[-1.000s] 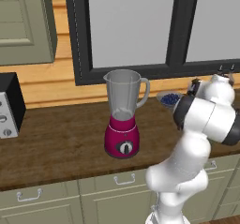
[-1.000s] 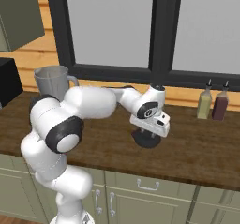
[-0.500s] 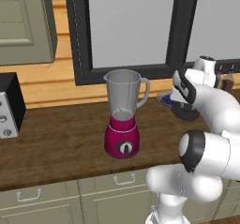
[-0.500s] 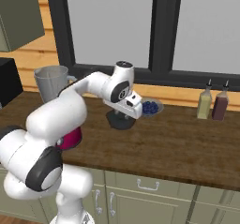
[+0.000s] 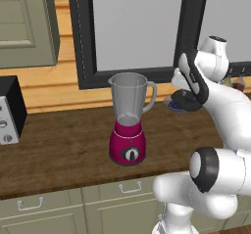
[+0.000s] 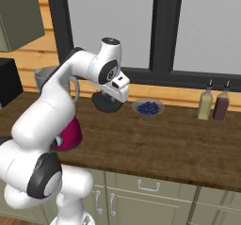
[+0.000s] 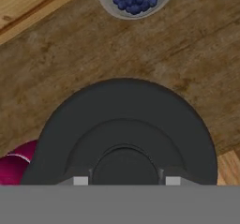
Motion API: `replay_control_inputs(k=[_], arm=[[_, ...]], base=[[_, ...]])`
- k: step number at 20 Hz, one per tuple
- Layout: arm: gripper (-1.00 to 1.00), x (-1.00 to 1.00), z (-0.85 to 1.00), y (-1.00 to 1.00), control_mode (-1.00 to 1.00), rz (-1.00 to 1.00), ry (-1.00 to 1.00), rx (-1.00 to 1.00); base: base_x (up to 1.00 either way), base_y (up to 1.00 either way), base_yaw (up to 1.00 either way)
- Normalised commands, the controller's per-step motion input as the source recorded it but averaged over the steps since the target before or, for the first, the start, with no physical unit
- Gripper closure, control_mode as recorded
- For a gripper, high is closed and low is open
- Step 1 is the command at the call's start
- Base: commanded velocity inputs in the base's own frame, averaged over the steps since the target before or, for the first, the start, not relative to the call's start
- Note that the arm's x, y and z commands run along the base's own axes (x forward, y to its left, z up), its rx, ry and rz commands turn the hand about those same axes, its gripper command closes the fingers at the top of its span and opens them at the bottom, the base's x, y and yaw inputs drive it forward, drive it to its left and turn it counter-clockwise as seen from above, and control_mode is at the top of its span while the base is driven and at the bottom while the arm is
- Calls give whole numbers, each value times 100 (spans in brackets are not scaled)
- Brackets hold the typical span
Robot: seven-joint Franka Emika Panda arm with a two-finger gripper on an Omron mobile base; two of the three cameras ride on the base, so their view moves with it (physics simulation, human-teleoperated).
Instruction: Close the lid blender by securely placing the lid on top.
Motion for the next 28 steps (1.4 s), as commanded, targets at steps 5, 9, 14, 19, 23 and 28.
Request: replay_control_inputs(k=[5, 9, 14, 19, 23, 28], arm=[[100, 0, 100, 44, -100, 0, 0, 2], [100, 0, 100, 58, -100, 0, 0, 0], [100, 0, 94, 90, -100, 0, 0, 0], [100, 22, 25, 100, -100, 0, 5, -1], [100, 30, -22, 84, -100, 0, 8, -6], [100, 19, -34, 68, -100, 0, 3, -6]], base=[[0, 0, 0], [0, 0, 0], [0, 0, 0], [0, 0, 0], [0, 0, 0], [0, 0, 0]])
